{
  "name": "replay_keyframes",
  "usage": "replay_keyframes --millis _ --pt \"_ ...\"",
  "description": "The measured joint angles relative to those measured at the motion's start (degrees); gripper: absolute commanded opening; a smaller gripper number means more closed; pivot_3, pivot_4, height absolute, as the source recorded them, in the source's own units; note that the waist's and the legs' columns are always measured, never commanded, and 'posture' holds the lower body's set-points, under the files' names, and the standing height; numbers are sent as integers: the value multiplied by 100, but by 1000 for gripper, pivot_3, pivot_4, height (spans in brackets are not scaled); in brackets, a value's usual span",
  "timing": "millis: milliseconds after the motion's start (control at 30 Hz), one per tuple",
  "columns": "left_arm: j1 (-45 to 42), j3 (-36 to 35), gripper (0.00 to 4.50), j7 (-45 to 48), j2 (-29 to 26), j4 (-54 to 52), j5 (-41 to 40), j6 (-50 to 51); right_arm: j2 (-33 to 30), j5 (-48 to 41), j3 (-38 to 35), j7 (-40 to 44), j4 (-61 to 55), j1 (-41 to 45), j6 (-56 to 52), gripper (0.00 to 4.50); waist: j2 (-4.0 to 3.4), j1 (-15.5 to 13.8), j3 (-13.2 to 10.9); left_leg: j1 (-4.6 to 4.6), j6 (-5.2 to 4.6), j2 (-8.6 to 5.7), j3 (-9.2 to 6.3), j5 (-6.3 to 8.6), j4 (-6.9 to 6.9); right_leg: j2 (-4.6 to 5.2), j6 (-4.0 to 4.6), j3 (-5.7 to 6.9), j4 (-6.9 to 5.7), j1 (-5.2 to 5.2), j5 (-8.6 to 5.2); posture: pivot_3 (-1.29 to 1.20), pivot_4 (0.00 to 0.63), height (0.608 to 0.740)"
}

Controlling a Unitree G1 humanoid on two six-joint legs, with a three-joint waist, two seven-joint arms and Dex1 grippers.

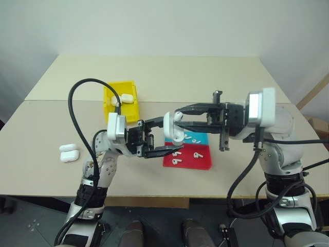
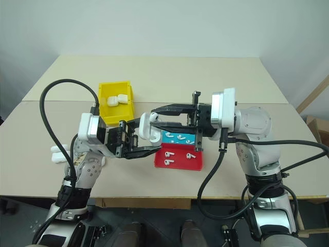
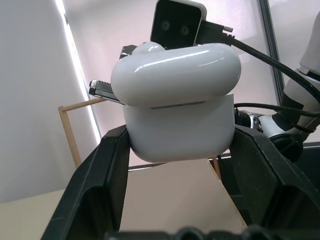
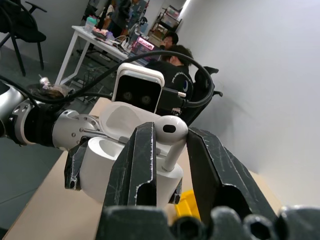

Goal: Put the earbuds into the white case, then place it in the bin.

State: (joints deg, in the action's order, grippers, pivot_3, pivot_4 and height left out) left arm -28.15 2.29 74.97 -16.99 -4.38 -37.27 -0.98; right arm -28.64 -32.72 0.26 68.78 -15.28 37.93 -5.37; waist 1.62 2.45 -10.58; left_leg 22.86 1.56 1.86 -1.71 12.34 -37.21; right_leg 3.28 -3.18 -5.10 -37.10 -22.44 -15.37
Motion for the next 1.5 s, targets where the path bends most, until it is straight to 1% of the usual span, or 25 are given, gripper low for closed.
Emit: replay_keyframes --millis 567,933,1500 --pt "0 0 2738 156 -58 91 134 -8 -23 159 112 93 85 -50 193 1054 0 0 0 0 0 0 0 0 0 0 0 0 0 0 0 0 150 740" --pt "-1 -13 2738 430 -129 90 -56 115 -23 -15 116 298 88 -74 194 1054 0 0 0 0 0 0 0 0 0 0 0 0 0 0 0 0 150 740" --pt "-80 -12 2738 767 -149 286 -65 112 -30 -12 121 574 241 -73 251 1054 0 1 0 0 0 0 0 0 0 0 0 1 0 0 0 0 150 740"
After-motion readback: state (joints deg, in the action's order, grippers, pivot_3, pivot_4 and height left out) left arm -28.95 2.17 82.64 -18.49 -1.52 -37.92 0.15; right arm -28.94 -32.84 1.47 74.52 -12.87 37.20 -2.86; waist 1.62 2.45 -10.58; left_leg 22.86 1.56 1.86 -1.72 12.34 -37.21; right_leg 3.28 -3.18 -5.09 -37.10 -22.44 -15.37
